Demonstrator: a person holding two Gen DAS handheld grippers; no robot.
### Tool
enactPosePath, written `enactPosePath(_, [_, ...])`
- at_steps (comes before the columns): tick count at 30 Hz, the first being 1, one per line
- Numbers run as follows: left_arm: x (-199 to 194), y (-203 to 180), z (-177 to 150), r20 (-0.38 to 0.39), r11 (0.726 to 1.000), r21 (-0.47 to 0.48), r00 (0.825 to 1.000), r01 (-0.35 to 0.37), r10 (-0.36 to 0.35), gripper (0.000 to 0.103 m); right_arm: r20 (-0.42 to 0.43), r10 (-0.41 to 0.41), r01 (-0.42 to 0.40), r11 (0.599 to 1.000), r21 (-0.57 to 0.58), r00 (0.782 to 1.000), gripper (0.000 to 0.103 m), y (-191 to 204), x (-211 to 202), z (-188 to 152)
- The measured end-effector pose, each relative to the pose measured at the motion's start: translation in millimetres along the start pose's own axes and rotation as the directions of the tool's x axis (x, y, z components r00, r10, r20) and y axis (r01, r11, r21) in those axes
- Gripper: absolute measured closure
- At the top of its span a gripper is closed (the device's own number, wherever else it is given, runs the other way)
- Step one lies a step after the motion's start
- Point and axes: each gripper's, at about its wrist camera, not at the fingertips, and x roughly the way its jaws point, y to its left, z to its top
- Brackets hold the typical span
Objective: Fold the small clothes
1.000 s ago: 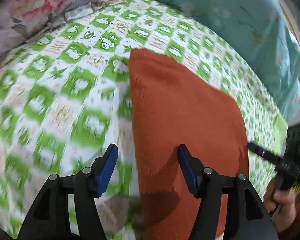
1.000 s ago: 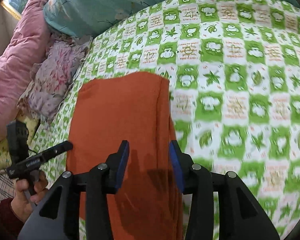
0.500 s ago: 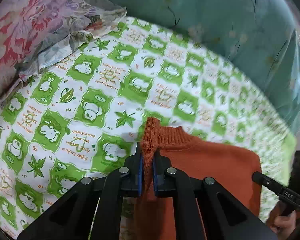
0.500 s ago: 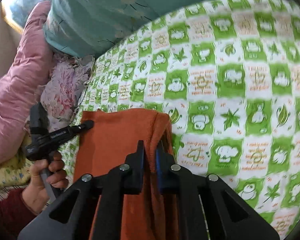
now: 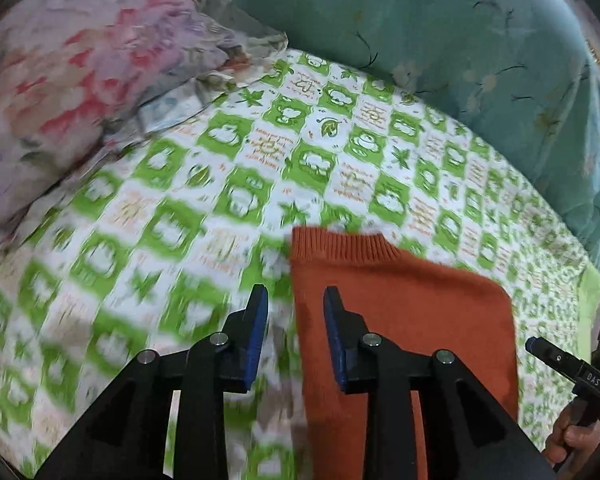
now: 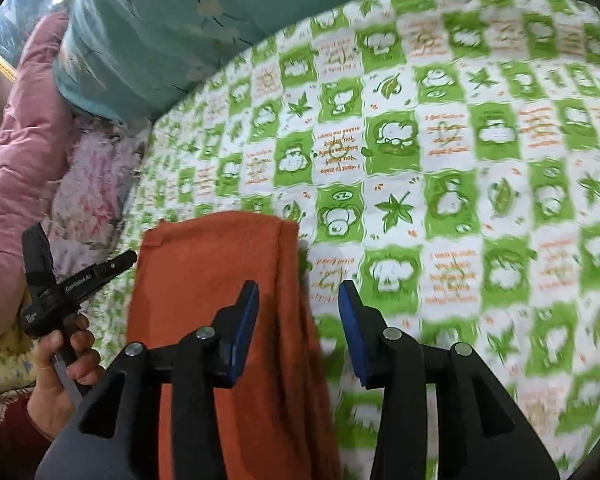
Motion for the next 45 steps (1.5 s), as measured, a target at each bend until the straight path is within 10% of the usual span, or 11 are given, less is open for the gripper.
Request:
enactPosePath(18, [-84.2,-43.9,-187.6,-0.108,0.978,0.206,0.993,-0.018,0.041,0.044,-0.039,-0.056,0.048,0.979,-0.198,0.998,0.049,56.2,-50.6,-127.8])
enactPosePath(45, [-141.1,-22.4,-243.2,0.002,0.931,0.34,0.991,-0.13,0.137,0.026,0.004,-0.14,0.134,0.933,-0.333,0.99,0.02,85.6,-83.4,-222.5])
